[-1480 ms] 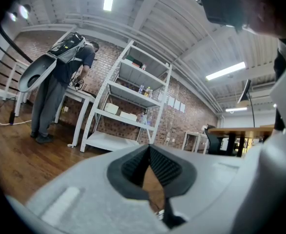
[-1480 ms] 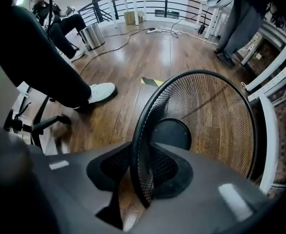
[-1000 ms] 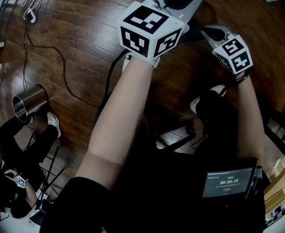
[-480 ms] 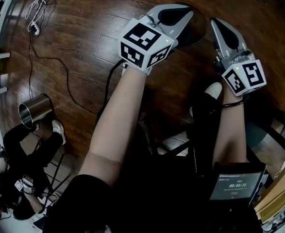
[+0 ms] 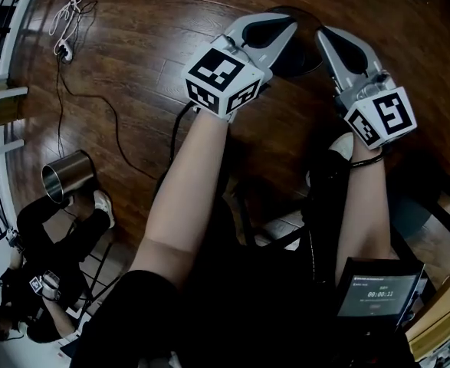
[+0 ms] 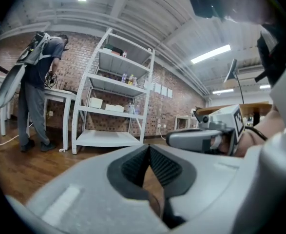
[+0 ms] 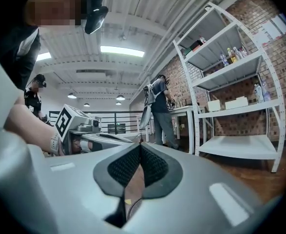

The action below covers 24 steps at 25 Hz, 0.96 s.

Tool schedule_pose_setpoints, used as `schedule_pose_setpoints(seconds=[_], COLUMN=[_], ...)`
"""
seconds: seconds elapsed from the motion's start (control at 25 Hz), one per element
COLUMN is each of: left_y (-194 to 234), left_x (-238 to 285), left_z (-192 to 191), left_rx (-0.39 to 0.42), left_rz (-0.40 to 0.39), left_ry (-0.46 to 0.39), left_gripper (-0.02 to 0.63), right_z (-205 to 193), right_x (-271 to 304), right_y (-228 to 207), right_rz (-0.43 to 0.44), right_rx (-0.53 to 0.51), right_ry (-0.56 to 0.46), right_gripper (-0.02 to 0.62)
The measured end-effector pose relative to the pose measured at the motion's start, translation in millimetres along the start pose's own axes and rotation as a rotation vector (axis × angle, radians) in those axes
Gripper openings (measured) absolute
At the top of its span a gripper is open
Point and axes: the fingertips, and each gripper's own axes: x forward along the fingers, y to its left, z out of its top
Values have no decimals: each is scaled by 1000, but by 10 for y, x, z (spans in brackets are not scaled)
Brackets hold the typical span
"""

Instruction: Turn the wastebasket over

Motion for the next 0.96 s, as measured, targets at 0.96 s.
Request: schedule_pose_setpoints(seconds=[0.96], left_y=[-15], left_x=[-7], left_z=[-18], left_rx=[6], left_rz=[-32], left_ry=[2], left_gripper=[2], right_z=[29], right_x=[31], right_y=[72], right_rz=[79], right_rx=[-10], right_ry=[22], right_gripper=[11])
